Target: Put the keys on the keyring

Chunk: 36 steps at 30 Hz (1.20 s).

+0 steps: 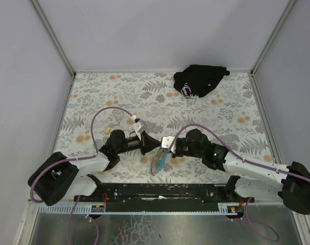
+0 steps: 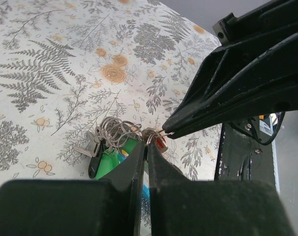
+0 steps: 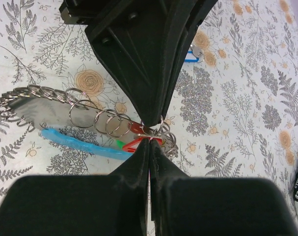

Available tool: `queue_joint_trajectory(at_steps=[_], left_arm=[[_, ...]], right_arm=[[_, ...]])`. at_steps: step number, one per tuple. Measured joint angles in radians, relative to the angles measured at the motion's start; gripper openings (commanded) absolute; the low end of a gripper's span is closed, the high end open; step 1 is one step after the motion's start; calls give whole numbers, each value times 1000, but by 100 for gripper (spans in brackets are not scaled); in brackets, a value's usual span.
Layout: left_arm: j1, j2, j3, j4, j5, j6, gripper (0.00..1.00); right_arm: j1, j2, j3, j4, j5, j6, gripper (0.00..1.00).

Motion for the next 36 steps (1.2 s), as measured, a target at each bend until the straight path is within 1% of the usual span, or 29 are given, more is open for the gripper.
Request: queue_joint_trajectory(at_steps=[6,17,23,30,32,36], left_arm=[[-16,-4,-46,69,-100,-87,0],[-79,36,-70,163,-268,-164,1],[-82,51,-94,218,-311,-179,15],[-80,-27,-98,210,-334,-87,30],[-73,-51,-98,201,-314,-45,33],[-50,-69,-90,144,-220,55,37]], right_arm=[[9,29,-15,40,9,15,0],[15,73,-31,87,37,23,0],[20,57,-31,82,61,18,0],[26,26,-9,6,79,-8,0],[26,26,1,-11,79,-17,0],[26,23,24,-47,79,-31,0]])
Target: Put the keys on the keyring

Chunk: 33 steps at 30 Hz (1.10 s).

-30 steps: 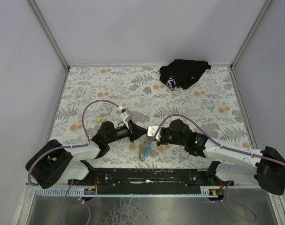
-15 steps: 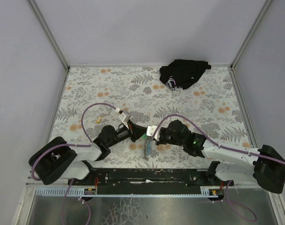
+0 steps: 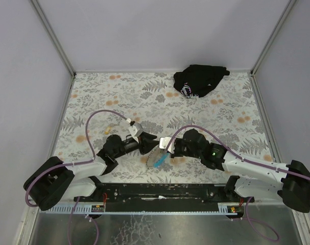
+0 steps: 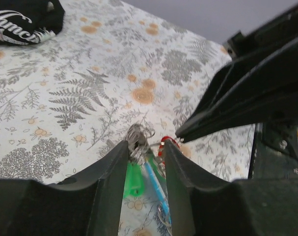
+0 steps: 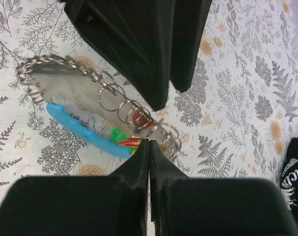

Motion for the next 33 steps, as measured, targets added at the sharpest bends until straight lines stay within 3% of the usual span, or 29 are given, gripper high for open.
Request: queue_joint_trajectory(at_steps=[15,33], left_arm=[[69,19,162,-307,341,399,42],[95,129,311,-543,548,587,42]], right_arm=[[0,-2,39,-96,-3,-31,0],[1,-15,72,-158,-20,-64,0]])
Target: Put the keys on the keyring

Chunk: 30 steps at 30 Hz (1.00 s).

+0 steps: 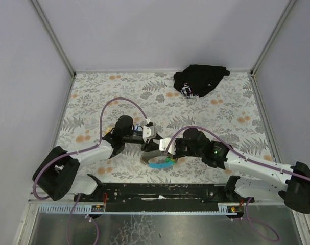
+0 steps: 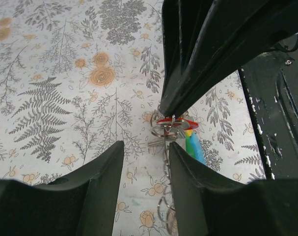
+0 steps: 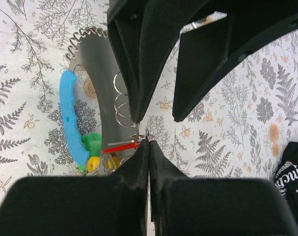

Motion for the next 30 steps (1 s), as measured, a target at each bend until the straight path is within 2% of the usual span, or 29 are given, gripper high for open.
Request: queue_joint_trajectory(at_steps=[12,26,30], left_arm=[[4,34,93,-123,90,82,40],[6,52,117,-170,175,112,32],[6,60,117,-170,193,111,27]], right_arm=[[0,14,83,-87,-53,-39,0],[0,17,85,-82,-55,-61,0],[0,17,85,-79,-53,-61,0]])
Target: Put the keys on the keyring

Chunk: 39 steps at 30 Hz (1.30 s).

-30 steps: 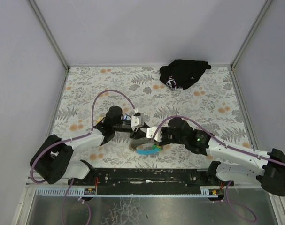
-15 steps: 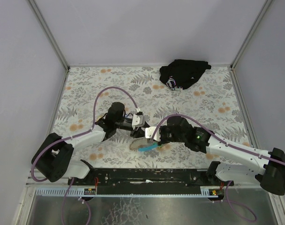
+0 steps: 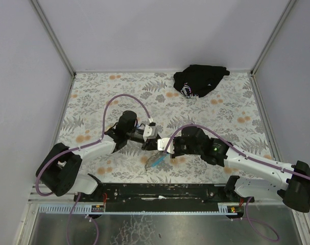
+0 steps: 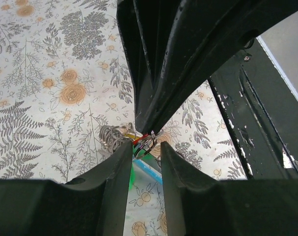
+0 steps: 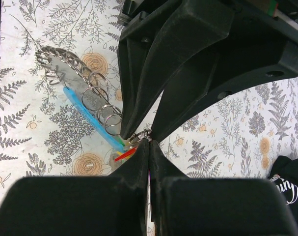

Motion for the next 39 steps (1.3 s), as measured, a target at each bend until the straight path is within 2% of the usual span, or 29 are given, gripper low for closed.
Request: queue_joint_trajectory(at_steps=[15,30,39], left_arm=[[1,2,3,-2,-10,-3,1],[2,4,5,3,-63,-69,0],[8,16,-35,122,-164,-265,0]], right_arm=[[3,-36,-31,4,30,13,0],[4,-57,-68,21,74,55,0],[4,-32,-100,69,109,102,0]])
